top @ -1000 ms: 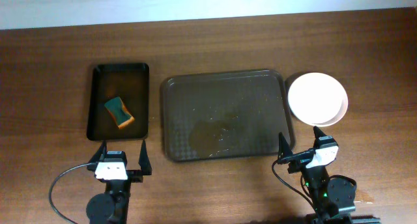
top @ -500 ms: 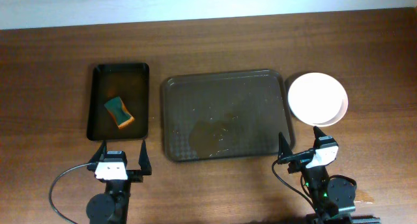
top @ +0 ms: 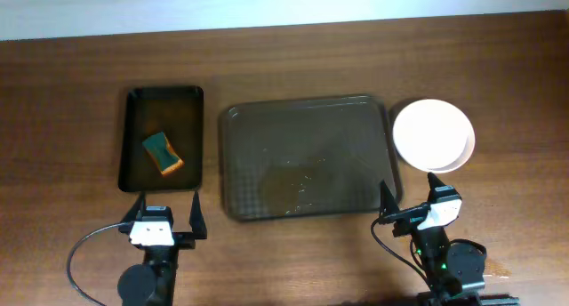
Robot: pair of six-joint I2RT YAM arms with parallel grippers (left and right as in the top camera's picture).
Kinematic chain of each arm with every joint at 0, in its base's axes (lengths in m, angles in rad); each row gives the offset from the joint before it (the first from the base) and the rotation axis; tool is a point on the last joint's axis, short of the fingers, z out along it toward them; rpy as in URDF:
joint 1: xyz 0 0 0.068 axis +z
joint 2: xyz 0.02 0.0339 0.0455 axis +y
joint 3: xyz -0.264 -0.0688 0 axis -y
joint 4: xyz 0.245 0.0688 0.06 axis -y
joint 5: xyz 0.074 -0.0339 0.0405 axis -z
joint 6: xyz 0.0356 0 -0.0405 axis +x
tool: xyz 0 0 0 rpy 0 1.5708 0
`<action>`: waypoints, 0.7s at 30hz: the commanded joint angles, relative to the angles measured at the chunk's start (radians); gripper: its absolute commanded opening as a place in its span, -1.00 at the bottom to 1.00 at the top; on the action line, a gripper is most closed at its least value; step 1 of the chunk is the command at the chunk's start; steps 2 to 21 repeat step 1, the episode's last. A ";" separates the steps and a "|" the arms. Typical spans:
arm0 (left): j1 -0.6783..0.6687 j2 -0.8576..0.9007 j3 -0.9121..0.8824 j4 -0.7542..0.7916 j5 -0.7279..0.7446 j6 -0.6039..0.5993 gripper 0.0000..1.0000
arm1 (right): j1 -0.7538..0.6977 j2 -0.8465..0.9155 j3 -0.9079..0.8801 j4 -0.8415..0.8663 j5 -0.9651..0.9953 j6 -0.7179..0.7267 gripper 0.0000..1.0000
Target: Clean dirty plates on tray and stack at the side
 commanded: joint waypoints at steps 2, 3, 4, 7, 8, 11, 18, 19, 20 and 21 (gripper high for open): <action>0.005 -0.009 -0.005 -0.002 0.010 -0.010 0.99 | 0.007 -0.006 -0.006 -0.005 0.005 0.000 0.97; 0.005 -0.009 -0.005 -0.002 0.010 -0.010 0.99 | 0.007 -0.006 -0.006 -0.005 0.005 0.000 0.97; 0.005 -0.009 -0.005 -0.002 0.010 -0.010 0.99 | 0.007 -0.006 -0.006 -0.005 0.005 0.000 0.97; 0.005 -0.009 -0.005 -0.002 0.010 -0.010 0.99 | 0.007 -0.006 -0.006 -0.005 0.005 0.000 0.97; 0.005 -0.009 -0.005 -0.002 0.010 -0.010 0.99 | 0.007 -0.006 -0.006 -0.005 0.005 0.000 0.97; 0.005 -0.009 -0.005 -0.002 0.010 -0.010 0.99 | 0.007 -0.006 -0.006 -0.005 0.005 0.000 0.97; 0.005 -0.009 -0.005 -0.002 0.010 -0.010 0.99 | 0.007 -0.006 -0.006 -0.005 0.005 0.000 0.97; 0.005 -0.009 -0.005 -0.002 0.010 -0.010 0.99 | 0.007 -0.006 -0.006 -0.005 0.005 0.000 0.97; 0.005 -0.009 -0.005 -0.002 0.010 -0.010 0.99 | 0.007 -0.006 -0.006 -0.005 0.005 0.000 0.97; 0.005 -0.009 -0.005 -0.002 0.010 -0.010 0.99 | 0.007 -0.006 -0.006 -0.005 0.005 0.000 0.97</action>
